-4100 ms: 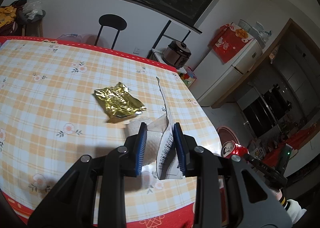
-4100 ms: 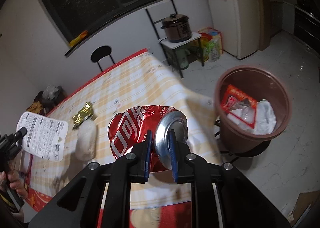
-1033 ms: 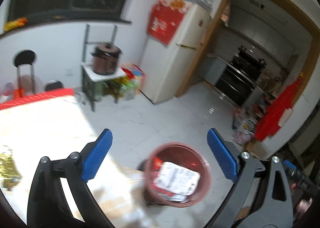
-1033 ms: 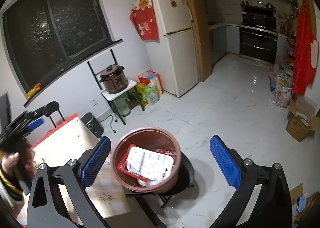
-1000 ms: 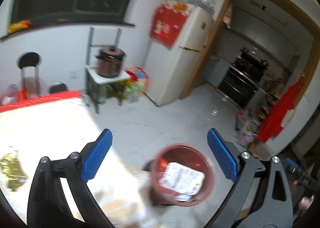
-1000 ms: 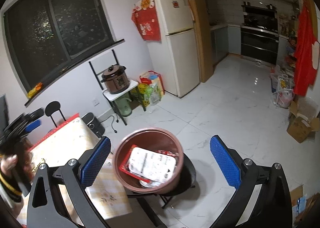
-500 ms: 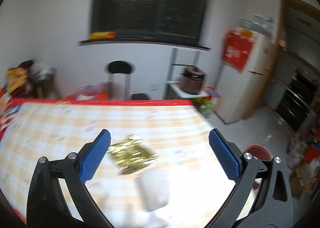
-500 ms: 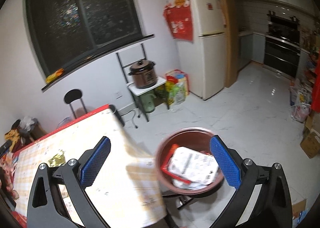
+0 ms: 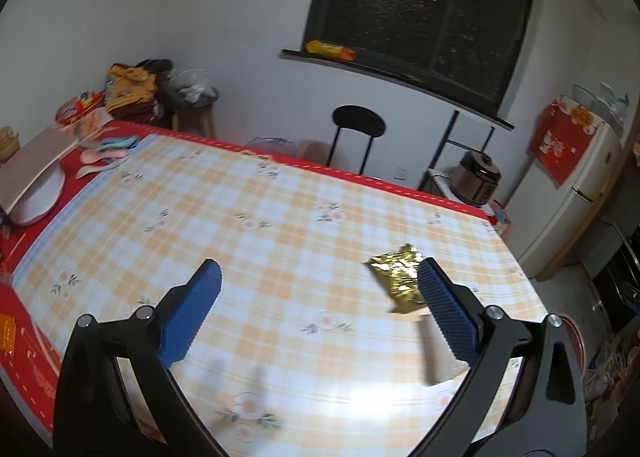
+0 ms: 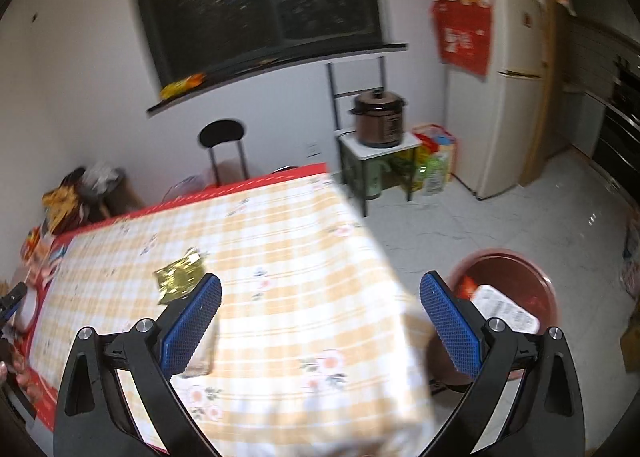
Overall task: Collect trash
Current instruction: 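Move both open tools back over the table, then close the right tool on the white foam fruit net and lift it, then grasp the gold foil wrapper with the left tool while the right holds the net, then carry the foam net and foil wrapper in both tools toward the brown bin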
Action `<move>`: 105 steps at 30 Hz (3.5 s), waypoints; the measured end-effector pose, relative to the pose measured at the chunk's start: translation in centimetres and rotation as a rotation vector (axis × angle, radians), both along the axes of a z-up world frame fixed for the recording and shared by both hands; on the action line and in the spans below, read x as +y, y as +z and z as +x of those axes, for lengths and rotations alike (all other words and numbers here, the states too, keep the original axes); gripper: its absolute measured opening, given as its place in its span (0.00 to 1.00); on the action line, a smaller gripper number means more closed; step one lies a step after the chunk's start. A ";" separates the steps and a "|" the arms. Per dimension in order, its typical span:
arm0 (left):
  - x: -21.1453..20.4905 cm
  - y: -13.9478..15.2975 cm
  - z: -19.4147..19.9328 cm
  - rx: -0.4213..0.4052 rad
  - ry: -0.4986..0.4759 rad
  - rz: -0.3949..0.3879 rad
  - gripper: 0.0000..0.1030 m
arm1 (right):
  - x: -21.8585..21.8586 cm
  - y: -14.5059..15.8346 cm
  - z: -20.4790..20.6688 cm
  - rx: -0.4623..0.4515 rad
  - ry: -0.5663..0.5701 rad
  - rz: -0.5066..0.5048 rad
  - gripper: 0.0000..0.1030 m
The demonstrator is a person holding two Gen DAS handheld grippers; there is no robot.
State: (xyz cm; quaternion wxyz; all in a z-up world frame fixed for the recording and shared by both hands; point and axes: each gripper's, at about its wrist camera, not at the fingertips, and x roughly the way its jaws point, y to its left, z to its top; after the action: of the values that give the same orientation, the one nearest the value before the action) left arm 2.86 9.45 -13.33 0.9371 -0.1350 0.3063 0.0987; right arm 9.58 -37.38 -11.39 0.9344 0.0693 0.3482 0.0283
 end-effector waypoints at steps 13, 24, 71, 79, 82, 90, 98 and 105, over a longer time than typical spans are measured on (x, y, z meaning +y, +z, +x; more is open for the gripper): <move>7.9 -3.2 -0.2 0.050 0.034 -0.029 0.93 | 12.4 -6.2 4.2 0.059 0.139 -0.019 0.95; 9.9 -6.2 1.4 0.109 0.010 -0.069 0.89 | 18.2 -15.0 7.3 0.226 0.216 -0.045 0.82; -6.7 -18.0 19.6 0.349 -0.225 -0.472 0.37 | 7.1 -14.4 5.3 0.262 0.099 0.100 0.31; -7.3 -20.1 22.6 0.350 -0.149 -0.502 0.33 | 4.5 -14.3 5.4 0.267 0.067 0.098 0.31; -7.6 -20.5 23.3 0.355 -0.134 -0.475 0.33 | 3.9 -14.3 5.5 0.266 0.061 0.097 0.31; -9.0 -20.4 23.7 0.356 -0.134 -0.383 0.21 | 3.0 -14.1 5.4 0.264 0.048 0.105 0.31; -9.6 -16.0 20.5 0.256 -0.234 -0.323 0.10 | 3.4 -12.9 5.0 0.230 0.061 0.131 0.31; -8.7 -12.1 15.5 0.188 -0.275 -0.273 0.10 | 5.1 -11.4 4.1 0.191 0.104 0.147 0.31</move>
State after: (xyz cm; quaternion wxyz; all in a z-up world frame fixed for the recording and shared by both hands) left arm 18.33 0.78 -25.46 0.8822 -0.2079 0.4182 -0.0602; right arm 13.70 -32.32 -22.83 0.8866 0.1219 0.4359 0.0955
